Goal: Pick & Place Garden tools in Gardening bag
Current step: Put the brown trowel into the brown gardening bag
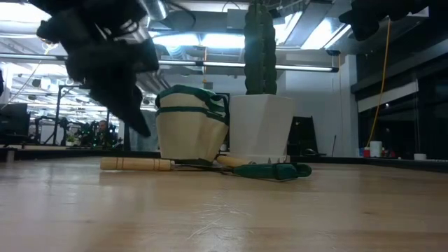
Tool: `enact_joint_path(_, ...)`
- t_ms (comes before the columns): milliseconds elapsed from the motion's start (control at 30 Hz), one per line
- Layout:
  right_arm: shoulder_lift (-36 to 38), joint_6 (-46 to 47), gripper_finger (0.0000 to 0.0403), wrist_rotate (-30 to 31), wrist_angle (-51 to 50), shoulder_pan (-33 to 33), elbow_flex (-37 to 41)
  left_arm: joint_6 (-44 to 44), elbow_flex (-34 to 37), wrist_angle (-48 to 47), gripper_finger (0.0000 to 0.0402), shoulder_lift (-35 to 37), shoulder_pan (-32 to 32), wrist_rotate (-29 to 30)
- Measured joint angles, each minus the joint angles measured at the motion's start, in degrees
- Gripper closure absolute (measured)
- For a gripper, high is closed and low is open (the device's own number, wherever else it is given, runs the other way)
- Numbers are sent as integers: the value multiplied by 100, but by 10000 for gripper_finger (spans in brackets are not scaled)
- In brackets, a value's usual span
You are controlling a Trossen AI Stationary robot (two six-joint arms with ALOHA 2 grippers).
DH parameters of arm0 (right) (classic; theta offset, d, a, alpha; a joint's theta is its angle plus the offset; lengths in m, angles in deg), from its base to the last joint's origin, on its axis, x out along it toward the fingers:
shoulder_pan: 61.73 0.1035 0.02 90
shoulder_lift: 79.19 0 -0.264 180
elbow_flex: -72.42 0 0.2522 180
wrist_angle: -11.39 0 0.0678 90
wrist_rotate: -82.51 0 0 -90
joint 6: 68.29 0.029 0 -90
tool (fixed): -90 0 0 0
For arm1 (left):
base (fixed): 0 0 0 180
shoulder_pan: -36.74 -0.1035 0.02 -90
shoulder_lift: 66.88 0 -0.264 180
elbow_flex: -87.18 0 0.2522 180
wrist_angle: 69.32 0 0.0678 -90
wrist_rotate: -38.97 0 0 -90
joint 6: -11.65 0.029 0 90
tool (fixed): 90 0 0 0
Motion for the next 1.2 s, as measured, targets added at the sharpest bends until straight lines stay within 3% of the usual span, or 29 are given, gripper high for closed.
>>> enact_joint_path(367, 2, -1, 231, 0, 0, -1, -1, 162, -24, 666, 107, -1384, -247, 6)
enact_joint_path(733, 0, -1, 231, 0, 2, -1, -1, 33, -20, 761, 113, -1476, -273, -190)
enact_joint_path(933, 0, 1, 231, -2, 1, 0, -1, 22, -15, 703, 155, -1476, -266, -192)
enact_joint_path(1200, 0, 0, 231, 0, 1, 0, 0, -85, -15, 643, 248, -1476, -264, -255)
